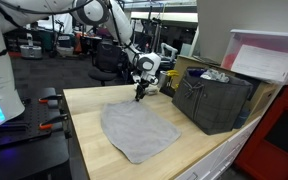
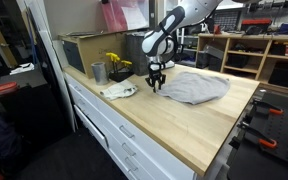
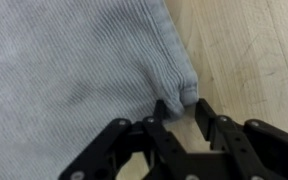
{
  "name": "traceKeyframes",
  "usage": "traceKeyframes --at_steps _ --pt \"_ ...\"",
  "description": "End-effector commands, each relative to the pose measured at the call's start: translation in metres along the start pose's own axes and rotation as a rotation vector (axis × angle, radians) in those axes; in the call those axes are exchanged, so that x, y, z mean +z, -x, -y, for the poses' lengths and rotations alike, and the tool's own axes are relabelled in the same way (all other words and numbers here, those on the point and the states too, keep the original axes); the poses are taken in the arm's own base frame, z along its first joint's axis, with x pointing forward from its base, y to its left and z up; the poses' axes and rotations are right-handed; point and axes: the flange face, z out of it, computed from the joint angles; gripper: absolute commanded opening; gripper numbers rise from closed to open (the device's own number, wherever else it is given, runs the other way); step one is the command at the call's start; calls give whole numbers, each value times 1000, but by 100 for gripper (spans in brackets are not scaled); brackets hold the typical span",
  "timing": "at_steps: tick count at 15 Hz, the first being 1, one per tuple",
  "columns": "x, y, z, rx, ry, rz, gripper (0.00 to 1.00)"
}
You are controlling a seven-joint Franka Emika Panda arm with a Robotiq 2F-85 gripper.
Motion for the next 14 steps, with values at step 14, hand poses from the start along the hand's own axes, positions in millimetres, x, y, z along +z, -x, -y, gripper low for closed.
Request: traceKeyframes --at_steps 14 --pt "-118 -3 -21 146 -156 -90 1"
